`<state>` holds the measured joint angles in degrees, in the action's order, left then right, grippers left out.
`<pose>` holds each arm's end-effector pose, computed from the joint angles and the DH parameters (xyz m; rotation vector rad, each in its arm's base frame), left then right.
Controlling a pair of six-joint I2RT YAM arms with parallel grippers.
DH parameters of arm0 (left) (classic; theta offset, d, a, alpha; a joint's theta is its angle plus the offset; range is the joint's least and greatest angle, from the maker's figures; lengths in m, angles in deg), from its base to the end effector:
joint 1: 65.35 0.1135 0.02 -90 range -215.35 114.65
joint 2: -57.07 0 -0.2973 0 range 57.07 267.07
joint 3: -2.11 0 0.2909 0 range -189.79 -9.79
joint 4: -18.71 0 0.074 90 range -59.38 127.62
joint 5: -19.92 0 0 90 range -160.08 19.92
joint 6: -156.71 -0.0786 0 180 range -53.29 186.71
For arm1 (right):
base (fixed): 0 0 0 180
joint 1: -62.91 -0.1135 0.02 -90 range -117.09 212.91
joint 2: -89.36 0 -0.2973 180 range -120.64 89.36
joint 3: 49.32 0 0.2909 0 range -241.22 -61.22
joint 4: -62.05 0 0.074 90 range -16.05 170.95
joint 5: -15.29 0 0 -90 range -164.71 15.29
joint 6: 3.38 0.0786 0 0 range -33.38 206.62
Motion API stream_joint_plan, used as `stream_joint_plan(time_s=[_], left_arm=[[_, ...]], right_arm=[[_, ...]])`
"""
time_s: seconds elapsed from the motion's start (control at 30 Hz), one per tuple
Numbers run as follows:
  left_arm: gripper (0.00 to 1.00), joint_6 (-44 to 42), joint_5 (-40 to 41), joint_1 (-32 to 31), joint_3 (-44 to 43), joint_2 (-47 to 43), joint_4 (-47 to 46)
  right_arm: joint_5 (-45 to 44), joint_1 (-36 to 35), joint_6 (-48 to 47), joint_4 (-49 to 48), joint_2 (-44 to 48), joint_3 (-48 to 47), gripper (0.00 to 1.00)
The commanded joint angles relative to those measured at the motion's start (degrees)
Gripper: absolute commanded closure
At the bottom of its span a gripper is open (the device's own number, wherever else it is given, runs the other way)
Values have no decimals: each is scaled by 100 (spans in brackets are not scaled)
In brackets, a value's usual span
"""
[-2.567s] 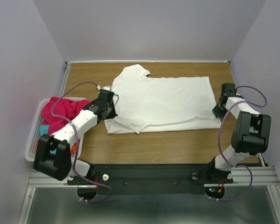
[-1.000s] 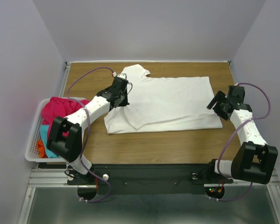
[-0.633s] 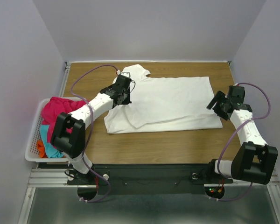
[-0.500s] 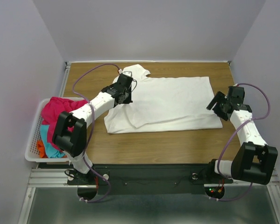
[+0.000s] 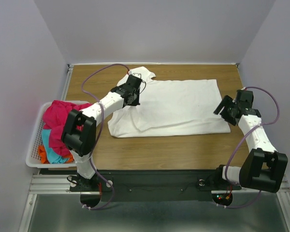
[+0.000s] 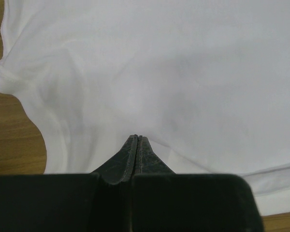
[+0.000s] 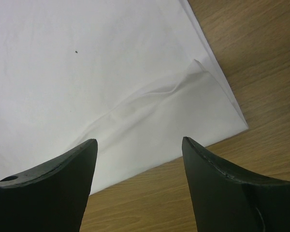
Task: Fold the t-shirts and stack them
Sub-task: Fold the tshirt
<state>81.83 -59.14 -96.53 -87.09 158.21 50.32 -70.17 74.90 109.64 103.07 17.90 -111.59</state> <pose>0.4112 -0.2314 0.2409 0.2296 2.3097 -0.1870 0.3047 -0.0583 0.2318 0.7039 2.3487 0.1820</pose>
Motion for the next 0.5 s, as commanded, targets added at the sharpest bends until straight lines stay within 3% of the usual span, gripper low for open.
stream_joint_plan(time_s=[0.0,0.17,0.47], left_arm=[[100,-201,189,-37,-505,54,42],[100,-228,259,-37,-725,55,69],[100,-167,347,-37,-752,134,60]], right_arm=[[91,23,-132,-161,185,71,23],[-14,23,-106,-161,203,80,23],[-1323,32,413,-161,-454,-349,27]])
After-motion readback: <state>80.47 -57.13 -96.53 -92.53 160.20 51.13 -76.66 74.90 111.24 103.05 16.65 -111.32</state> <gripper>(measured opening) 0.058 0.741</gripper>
